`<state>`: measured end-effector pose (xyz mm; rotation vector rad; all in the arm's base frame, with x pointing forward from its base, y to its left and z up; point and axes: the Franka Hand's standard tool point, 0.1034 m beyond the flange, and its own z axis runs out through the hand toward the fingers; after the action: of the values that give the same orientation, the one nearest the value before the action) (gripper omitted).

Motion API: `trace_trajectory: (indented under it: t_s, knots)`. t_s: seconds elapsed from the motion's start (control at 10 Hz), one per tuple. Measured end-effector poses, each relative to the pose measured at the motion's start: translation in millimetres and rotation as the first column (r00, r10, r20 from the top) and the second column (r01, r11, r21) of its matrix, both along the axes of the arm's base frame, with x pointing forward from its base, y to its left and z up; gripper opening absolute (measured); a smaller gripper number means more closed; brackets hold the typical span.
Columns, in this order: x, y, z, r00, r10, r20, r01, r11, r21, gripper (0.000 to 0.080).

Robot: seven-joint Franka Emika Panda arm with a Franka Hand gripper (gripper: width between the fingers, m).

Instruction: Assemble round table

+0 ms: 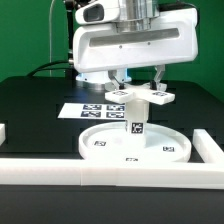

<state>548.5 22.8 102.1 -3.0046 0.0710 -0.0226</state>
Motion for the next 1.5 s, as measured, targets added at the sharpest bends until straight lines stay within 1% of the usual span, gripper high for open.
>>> trace_trajectory:
  t_s: [0.2, 0.4, 0.5, 0.7, 0.8, 0.9, 1.1, 1.2, 1.4, 1.5]
  knots:
    - [0.3, 0.3, 0.0, 0.986, -0.163, -0.022, 0.164, 0.987, 0.003, 0.0445]
    - [0.9, 0.1, 0.2, 0.944, -0.328, -0.043, 0.329, 0.944, 0.005, 0.0445]
    - [1.3, -0.7, 0.0, 0.874, -0.482, -0.057, 0.484, 0.875, 0.018, 0.0445]
    - [1.8, 0.6, -0.1, 0.763, -0.642, -0.075, 0.645, 0.764, 0.019, 0.0445]
    - [2.5, 2.5, -0.1, 0.688, -0.721, -0.083, 0.725, 0.689, 0.018, 0.0445]
    - [3.1, 5.4, -0.1, 0.627, -0.774, -0.089, 0.778, 0.628, 0.017, 0.0445]
    - [2.9, 12.5, 0.2, 0.466, -0.877, -0.117, 0.884, 0.468, 0.009, 0.0445]
    - [3.6, 14.2, 0.5, 0.420, -0.899, -0.122, 0.906, 0.422, 0.007, 0.0445]
    - [4.1, 13.9, 0.5, 0.273, -0.951, -0.148, 0.961, 0.276, -0.005, 0.0445]
    - [4.3, 14.2, 0.6, 0.235, -0.960, -0.154, 0.971, 0.239, -0.008, 0.0445]
